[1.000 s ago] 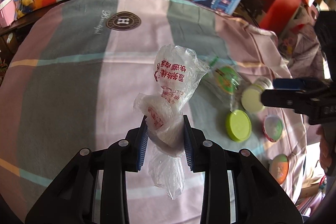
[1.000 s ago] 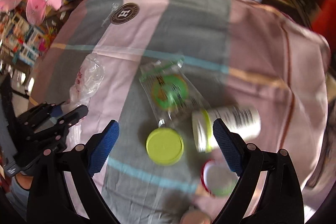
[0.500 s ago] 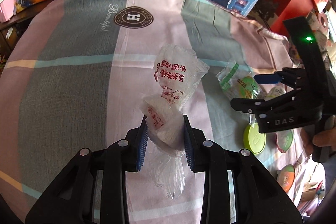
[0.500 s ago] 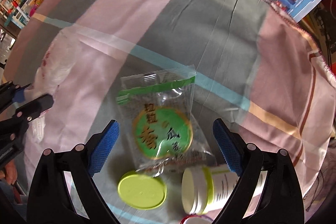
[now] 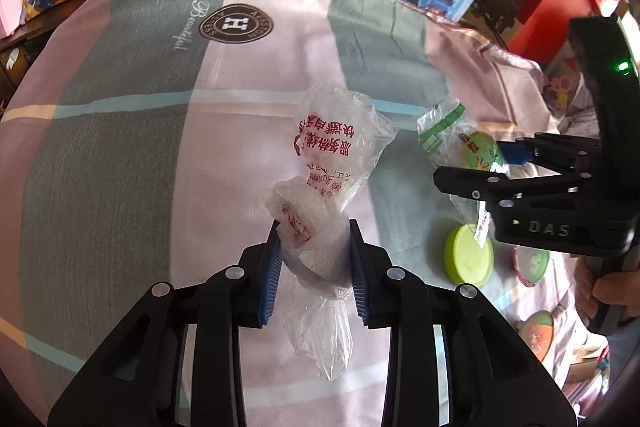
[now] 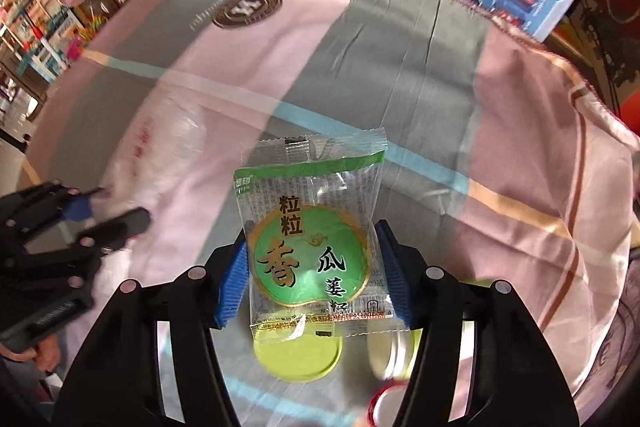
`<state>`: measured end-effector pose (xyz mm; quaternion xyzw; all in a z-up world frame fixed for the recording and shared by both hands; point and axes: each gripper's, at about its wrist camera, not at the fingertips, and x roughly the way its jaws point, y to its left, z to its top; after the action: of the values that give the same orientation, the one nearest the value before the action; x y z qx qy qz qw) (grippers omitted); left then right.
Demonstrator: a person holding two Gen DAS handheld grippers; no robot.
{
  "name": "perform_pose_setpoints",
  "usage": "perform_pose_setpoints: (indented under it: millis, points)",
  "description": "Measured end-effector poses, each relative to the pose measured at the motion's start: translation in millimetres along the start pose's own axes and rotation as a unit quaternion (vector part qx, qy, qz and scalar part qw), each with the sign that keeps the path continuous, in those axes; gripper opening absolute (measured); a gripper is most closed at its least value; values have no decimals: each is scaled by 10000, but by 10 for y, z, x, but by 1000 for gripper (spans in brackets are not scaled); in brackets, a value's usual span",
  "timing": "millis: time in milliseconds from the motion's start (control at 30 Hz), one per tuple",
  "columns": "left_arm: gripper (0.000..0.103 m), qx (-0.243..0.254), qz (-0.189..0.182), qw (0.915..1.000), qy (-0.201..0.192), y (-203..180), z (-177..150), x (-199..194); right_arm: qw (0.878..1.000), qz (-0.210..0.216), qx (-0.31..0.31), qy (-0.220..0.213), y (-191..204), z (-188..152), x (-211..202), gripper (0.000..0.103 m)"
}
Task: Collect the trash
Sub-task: 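Grasp the clear plastic bag with the left tool while the right tool grasps the green snack packet, then carry the plastic bag and snack packet over the teal bin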
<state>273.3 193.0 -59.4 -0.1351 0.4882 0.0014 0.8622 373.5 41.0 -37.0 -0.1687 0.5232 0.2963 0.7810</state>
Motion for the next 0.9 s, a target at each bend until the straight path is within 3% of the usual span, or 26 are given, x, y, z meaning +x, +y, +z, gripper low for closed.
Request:
perform_pose_setpoints:
  millis: [300, 567, 900]
  points:
    - [32, 397, -165, 9990, -93, -449, -200, -259, 9990, 97, 381, -213, -19, -493, -492, 57]
    - [32, 960, -360, 9947, -103, -1090, -497, -455, 9932, 98, 1057, -468, -354, -1251, -947, 57]
    - [32, 1872, -809, 9790, 48, -2142, -953, -544, 9654, 159, 2438, -913, -1037, -2450, -1472, 57]
